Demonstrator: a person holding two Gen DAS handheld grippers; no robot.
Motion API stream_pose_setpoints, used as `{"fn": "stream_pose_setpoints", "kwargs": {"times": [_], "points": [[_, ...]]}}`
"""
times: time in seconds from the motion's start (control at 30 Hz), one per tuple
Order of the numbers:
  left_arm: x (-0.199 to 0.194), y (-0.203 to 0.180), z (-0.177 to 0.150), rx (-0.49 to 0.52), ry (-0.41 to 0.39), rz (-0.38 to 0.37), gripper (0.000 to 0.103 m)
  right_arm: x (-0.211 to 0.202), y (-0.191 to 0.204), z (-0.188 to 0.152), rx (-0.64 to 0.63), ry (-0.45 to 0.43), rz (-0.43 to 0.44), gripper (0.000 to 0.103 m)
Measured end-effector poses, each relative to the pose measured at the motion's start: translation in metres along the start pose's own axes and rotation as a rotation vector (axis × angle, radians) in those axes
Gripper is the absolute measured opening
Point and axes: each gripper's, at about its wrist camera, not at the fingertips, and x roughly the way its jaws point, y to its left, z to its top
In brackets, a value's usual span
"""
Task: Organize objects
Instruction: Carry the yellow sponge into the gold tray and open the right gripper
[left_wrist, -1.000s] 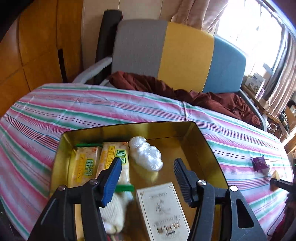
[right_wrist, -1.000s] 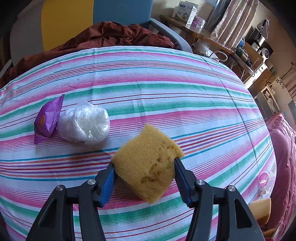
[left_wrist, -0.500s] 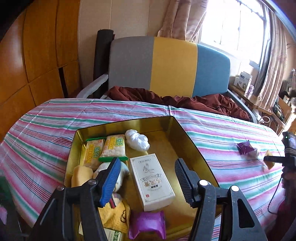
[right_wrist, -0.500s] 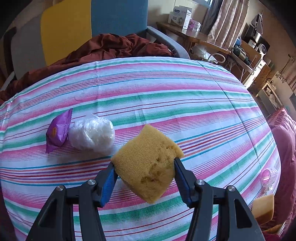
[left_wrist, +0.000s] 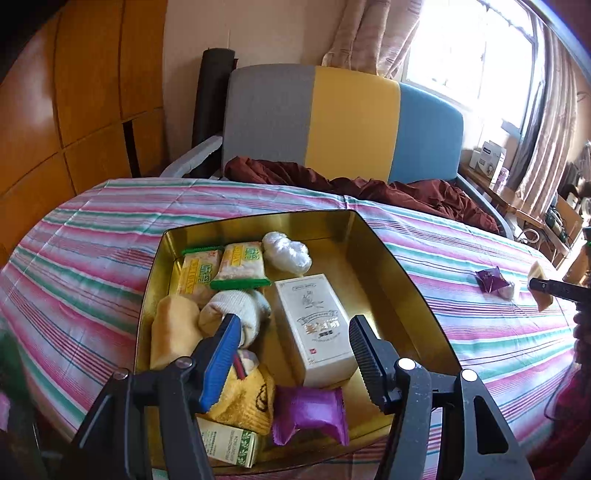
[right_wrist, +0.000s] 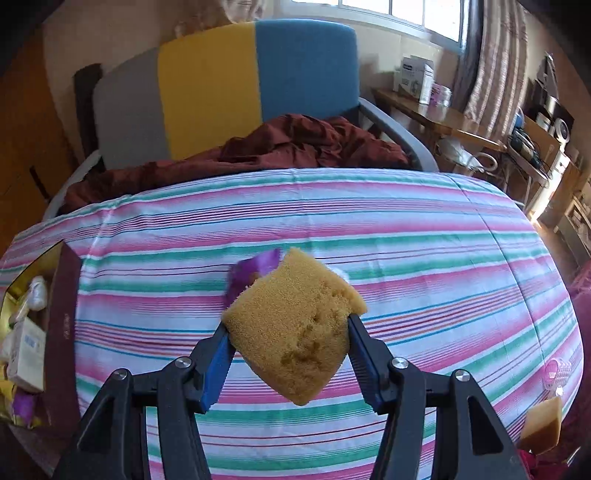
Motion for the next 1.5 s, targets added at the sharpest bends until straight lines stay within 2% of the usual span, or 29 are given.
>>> {"fn": "stream_pose_setpoints", "kwargs": {"times": [0.2,0.37,0.43,0.57,0.93,1.2,1.5], "points": [[-0.004,0.02,-0.007,-0.044,0.001,0.017,0.062,-0.03,0.097,-0.004,-0.187,-0.047,0.196,0.059],[-0.007,0.033,-0.012,-0.072,0.003,0.025,0.062,-0.049,0.186,-0.024,-0.368,-0.052,0.365,0.059],[-0.01,0.038,-0.013,-0.08,-0.001,0.028,0.062,-0.05,0.215,-0.036,-0.431,-0.035,0.405,0.06],[-0.015,0.049,-0.015,-0.109,-0.006,0.027,0.062,-0.042,0.258,-0.056,-0.526,0.005,0.409,0.06],[-0.013,0.067,-0.024,-0.157,0.011,0.024,0.062,-0.015,0.279,-0.08,-0.606,0.08,0.333,0.067],[-0.013,0.067,-0.026,-0.15,0.009,0.027,0.064,-0.014,0.277,-0.084,-0.598,0.092,0.346,0.079],[-0.013,0.063,-0.027,-0.132,0.014,0.038,0.065,-0.018,0.272,-0.084,-0.567,0.078,0.366,0.082]]}}
